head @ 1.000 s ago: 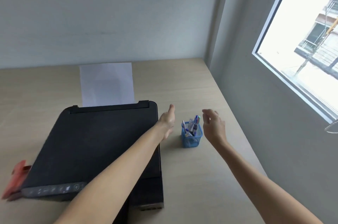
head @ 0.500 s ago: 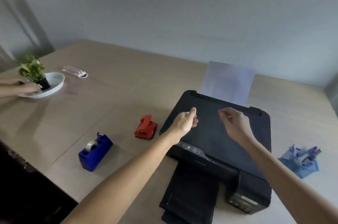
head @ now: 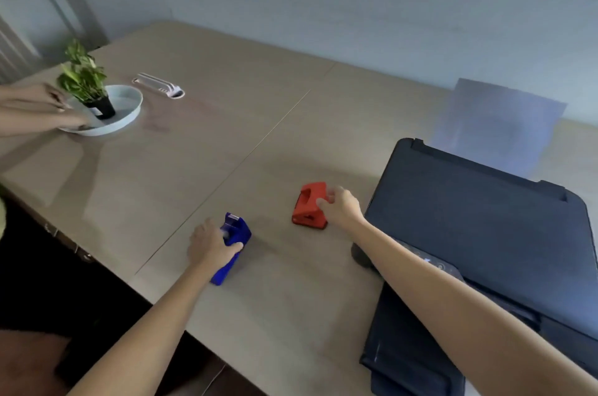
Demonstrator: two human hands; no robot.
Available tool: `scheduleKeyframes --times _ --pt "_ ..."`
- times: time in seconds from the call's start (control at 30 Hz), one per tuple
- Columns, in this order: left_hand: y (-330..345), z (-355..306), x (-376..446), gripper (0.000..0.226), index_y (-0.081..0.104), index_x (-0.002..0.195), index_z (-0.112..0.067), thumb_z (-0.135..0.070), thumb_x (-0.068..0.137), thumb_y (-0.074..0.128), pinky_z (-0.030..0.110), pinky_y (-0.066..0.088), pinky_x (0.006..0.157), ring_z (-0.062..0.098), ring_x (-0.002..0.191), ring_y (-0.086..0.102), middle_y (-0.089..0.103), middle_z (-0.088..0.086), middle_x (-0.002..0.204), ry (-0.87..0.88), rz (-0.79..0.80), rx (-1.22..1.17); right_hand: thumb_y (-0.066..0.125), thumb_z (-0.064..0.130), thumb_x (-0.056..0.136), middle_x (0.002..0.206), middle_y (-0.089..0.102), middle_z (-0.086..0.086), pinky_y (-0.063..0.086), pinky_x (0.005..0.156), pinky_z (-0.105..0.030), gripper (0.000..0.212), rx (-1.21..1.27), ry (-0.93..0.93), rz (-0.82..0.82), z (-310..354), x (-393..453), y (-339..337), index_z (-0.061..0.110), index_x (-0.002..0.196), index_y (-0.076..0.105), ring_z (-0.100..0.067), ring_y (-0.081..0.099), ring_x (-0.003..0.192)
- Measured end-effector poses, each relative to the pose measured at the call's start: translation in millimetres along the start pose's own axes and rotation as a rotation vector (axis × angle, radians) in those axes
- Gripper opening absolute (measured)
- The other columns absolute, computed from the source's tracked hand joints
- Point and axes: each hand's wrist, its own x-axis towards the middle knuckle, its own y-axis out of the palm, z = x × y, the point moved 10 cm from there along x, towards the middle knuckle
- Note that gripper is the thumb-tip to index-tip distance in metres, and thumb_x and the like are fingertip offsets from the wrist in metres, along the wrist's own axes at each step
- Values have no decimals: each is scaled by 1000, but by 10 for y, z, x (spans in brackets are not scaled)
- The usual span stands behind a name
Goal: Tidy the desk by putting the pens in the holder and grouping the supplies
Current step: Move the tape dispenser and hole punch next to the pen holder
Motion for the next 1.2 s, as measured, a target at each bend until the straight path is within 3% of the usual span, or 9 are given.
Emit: scheduleKeyframes --times 0.1,0.2,0.37,0.5,0.6,0.73,0.93,1.07,1.2 --pt "176 277 181 51 57 110 -7 -29 69 79 32 46 72 32 99 62 64 12 108 -54 134 -40 55 22 88 119 57 -16 38 72 -29 43 98 200 -11 -195 181 311 1 123 43 -32 56 106" --pt "218 365 259 47 58 103 -6 -28 68 80 33 48 69 31 89 64 68 12 96 -40 92 -42 56 16 86 101 57 -11 42 69 -33 32 238 293 -33 -358 391 526 5 115 50 -27 57 90" --pt "204 429 294 35 62 87 -6 -30 67 77 34 52 62 29 74 65 69 10 78 -5 53 -58 62 15 73 99 68 -14 58 83 -44 26 432 409 -43 -935 882 885 10 99 58 -34 69 90" --pt "219 538 176 33 64 76 -6 -30 61 81 34 48 60 34 82 67 69 14 76 -130 144 -400 65 3 70 82 62 -4 58 84 -47 30 538 376 -59 -677 746 778 6 99 64 -31 67 90" --pt "252 468 -40 51 69 88 -14 -37 44 80 44 55 70 33 88 67 71 14 87 -196 252 -709 63 0 75 79 60 -8 58 85 -47 8 564 307 -4 -328 571 640 7 79 65 -27 66 79" --pt "112 110 -369 71 62 96 11 -33 44 85 39 50 71 32 81 67 69 17 86 -176 293 -885 61 2 78 75 60 -11 57 86 -51 8 649 125 71 149 269 167 -3 72 64 -26 66 68" --pt "-237 -1128 -1135 31 68 100 -1 -17 74 78 39 50 80 32 92 67 72 21 107 72 340 -964 57 0 89 96 64 -19 61 73 -27 6 831 -156 102 455 -660 -1225 -1 92 61 -27 67 84" --pt "-132 -2078 -1877 51 70 87 -7 -36 47 82 32 52 67 16 70 73 77 5 82 256 467 -929 56 1 90 102 62 -21 61 75 -26 22 883 -230 10 -48 -1277 -2260 -13 107 57 -26 67 86" --pt "383 -2958 -2695 37 71 92 -12 -25 59 83 26 58 64 17 80 74 79 3 86 413 646 -888 56 0 89 97 63 -21 61 75 -28 14 918 -244 -162 -911 -1904 -3227 -10 99 61 -28 66 87"
